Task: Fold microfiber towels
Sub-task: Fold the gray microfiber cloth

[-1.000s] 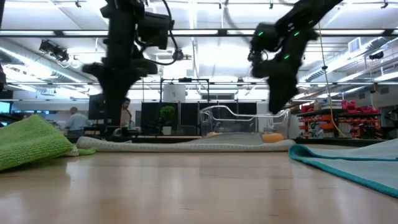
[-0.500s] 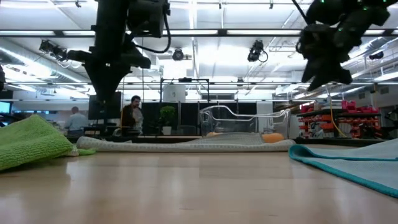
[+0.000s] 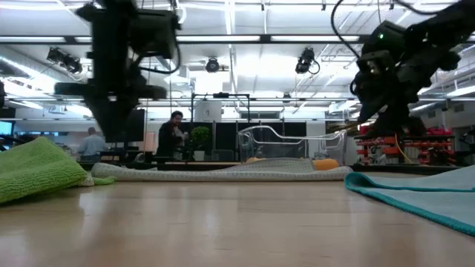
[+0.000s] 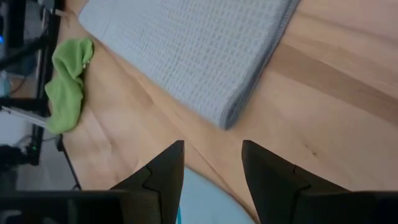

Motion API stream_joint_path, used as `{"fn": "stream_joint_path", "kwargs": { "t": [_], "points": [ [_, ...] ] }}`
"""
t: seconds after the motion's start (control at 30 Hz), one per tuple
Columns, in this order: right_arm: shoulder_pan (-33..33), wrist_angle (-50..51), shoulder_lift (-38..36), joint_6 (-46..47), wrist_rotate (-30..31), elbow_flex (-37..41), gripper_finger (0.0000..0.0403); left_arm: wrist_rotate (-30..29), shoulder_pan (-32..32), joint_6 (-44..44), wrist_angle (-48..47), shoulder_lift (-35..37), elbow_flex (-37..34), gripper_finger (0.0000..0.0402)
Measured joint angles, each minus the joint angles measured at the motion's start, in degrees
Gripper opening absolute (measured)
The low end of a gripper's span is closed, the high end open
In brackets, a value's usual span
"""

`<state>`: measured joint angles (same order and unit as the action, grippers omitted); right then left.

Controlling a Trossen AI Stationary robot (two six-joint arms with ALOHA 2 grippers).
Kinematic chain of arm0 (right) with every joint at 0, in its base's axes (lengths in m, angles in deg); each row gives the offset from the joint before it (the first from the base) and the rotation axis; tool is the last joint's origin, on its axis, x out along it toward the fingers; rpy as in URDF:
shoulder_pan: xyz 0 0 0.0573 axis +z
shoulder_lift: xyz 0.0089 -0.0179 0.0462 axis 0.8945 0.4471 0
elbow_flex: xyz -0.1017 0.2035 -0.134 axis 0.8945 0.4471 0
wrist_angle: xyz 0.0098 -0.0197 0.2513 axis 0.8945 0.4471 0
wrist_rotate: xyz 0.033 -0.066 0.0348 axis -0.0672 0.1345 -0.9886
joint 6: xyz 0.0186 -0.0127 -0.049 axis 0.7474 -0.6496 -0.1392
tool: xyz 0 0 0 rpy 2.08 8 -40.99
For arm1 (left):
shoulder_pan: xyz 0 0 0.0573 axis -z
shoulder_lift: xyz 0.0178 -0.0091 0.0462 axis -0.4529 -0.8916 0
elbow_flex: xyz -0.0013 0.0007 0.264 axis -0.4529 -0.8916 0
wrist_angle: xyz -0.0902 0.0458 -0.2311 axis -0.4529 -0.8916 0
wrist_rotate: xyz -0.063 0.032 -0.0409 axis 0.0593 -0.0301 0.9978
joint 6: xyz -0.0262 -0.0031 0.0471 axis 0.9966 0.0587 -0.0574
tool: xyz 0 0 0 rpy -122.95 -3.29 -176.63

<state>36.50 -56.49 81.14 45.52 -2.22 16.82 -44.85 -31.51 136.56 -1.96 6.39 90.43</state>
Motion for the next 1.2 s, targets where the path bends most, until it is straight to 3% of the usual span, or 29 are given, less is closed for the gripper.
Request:
{"fn": "stream_joint_path", "kwargs": {
  "t": [0.27, 0.5, 0.87, 1.2],
  "points": [
    [-3.3, -9.7, 6.5, 0.9, -3.8, 2.8, 0.0168, -0.7, -0.1, 8.2, 16.3, 15.8, -14.6, 0.0063],
    [-5.0, -13.5, 9.9, 0.0, -7.1, 3.7, 0.0168, -1.3, 0.4, 14.8, 18.0, 24.9, -22.1, 0.0088],
    [-6.0, -17.9, 13.6, -1.4, -9.9, 3.8, 0.0168, 2.8, -0.1, 18.0, 35.1, 26.0, -31.7, 0.0154],
    [-5.8, -19.9, 14.8, -1.0, -10.1, 3.8, 0.0168, 4.3, -1.8, 19.4, 38.3, 25.9, -33.7, 0.0197]
  ]
}}
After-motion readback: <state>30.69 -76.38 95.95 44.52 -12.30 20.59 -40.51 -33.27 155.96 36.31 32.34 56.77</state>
